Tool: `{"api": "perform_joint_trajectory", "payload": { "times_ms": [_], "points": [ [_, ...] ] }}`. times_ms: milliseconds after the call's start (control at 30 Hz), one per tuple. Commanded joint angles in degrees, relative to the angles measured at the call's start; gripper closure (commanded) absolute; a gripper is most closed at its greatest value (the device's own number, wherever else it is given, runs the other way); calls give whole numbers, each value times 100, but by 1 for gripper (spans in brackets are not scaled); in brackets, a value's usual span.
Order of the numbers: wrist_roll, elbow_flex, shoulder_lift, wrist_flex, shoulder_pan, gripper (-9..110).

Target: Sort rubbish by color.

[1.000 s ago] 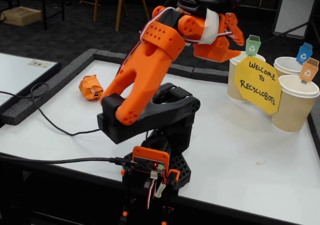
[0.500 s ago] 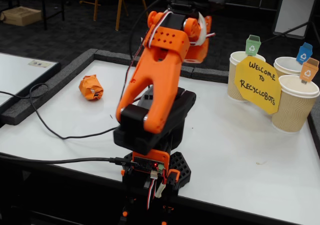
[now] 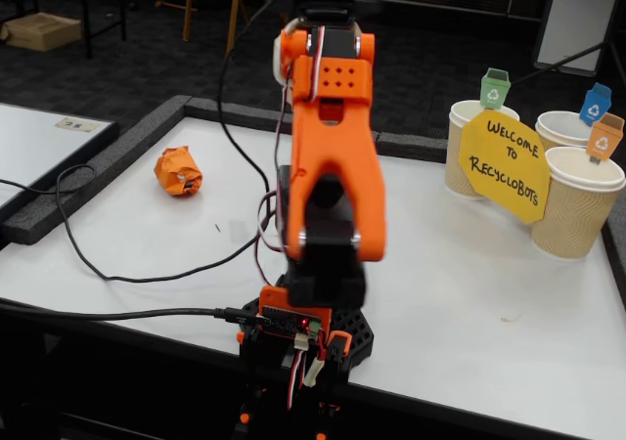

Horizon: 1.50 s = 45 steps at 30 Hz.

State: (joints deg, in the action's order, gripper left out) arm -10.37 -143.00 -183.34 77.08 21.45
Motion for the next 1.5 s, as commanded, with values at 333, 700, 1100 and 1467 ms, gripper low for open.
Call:
{"api": "perform_joint_trajectory", "payload": {
  "times_ms": [333, 700, 1100, 1467],
  "points": [
    [-132, -290, -18, -378, 1661, 101],
    [-132, -589, 9, -686, 1951, 101],
    [-132, 650, 3621, -1723, 2030, 101],
    [-132, 2637, 6495, -1556, 2250, 101]
  ]
}}
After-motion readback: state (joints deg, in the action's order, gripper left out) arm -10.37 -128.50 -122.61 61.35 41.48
